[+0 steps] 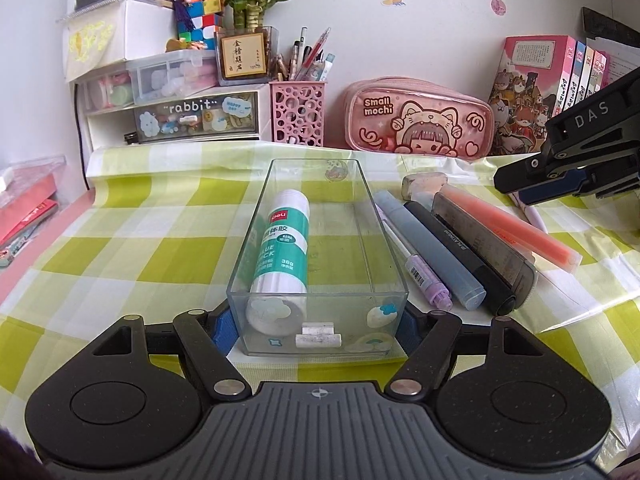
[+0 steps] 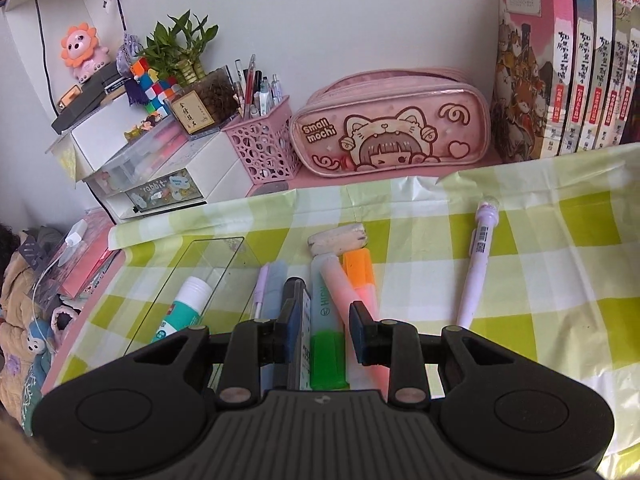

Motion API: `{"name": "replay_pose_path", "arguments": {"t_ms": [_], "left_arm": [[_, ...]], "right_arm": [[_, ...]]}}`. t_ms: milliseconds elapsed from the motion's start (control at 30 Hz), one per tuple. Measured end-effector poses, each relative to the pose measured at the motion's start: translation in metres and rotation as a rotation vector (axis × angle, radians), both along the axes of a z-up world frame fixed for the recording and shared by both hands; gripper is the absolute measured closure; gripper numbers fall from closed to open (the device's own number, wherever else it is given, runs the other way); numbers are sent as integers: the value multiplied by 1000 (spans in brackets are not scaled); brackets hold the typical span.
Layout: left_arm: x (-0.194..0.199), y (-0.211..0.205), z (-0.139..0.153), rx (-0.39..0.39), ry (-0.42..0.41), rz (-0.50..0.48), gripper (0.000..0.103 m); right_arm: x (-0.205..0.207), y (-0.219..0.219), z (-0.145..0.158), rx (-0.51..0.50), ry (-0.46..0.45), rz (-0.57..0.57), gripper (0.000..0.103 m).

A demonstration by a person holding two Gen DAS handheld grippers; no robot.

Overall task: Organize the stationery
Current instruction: 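Carry the glue stick into the clear tray and open the right gripper, then grasp the pink highlighter with the right gripper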

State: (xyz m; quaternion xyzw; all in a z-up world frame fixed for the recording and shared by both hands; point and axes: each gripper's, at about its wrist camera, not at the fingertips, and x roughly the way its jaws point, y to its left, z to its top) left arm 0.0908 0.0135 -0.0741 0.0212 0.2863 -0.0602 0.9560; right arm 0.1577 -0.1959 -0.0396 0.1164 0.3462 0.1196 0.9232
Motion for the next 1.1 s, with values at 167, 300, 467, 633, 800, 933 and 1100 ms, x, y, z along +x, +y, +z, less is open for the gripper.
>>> {"name": "replay_pose_path", "arguments": {"t_ms": [167,300,467,633,800,933,1100], "left_arm": [[0,0,0,1,-1,0,30],[0,0,0,0,0,0,30],[0,0,0,0,-1,0,30],[0,0,0,0,-1,-1,30],[0,0,0,0,0,0,30],[0,0,0,1,-1,-1,30],[0,0,0,1,-1,-1,30]], "right_arm": [[5,1,3,-169,-3,-5,83],[10,12,-3,-259,11,74,83],[19,23,-10,-308,38,94,98],[19,17,-8,-222,50,50,102],[17,6,-5,-104,59,2,103],[18,10,-8,-105,71,16,103],[23,19,-9,-186,78,59,103]]}}
